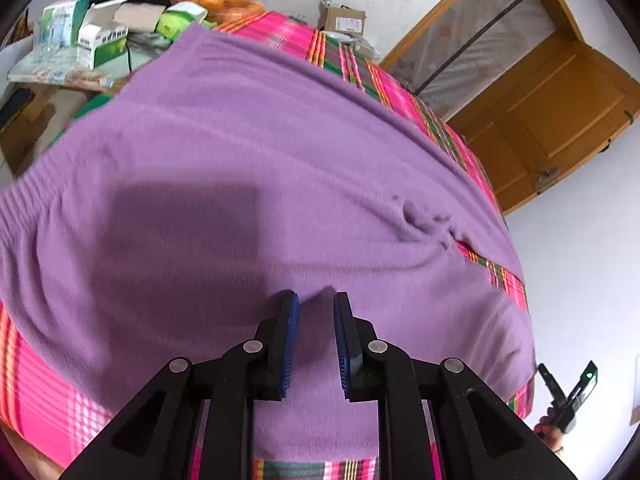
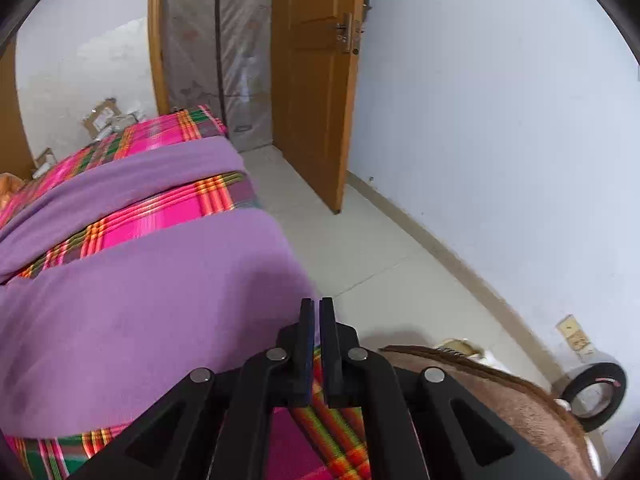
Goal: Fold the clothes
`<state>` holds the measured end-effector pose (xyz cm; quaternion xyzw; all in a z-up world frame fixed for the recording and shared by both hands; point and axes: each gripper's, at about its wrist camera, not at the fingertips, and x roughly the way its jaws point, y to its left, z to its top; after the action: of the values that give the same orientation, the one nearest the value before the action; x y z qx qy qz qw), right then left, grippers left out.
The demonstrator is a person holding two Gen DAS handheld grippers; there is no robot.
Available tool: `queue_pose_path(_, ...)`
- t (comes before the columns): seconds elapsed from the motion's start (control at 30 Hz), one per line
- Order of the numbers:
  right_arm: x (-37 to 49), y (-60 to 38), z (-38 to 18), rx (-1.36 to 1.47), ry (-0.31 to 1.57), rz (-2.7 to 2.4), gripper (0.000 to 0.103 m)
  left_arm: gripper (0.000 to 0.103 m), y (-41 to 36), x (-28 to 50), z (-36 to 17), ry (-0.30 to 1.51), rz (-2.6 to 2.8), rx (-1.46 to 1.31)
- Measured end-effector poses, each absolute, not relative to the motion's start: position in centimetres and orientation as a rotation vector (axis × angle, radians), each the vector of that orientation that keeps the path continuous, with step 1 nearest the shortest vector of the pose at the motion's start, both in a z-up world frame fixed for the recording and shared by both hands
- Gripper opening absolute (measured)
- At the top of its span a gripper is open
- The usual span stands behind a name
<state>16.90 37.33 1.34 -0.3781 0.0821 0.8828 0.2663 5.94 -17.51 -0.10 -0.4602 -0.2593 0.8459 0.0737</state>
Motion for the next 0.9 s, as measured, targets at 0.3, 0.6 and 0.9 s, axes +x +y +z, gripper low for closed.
queue_pose_path(0.3,7.4,31.9,4.9,-1.102,0.067,2.663,0.006,0.023,-18.2,-0.9,3.1,-0.578,2.604,-1.34)
queue_pose_path(0.6,-7.1,23.8,4.0,-1.37,-0.073,2.912,0.006,0.023,-17.4,-10.3,3.2,-0.351,2.562,-1.426)
queue_pose_path(0.9,-15.6,20.1,1.1,-1.552,-0.101,2.929,0.006,0.023,-16.9,-17.2,0.8,-0.331,2.54,-1.539)
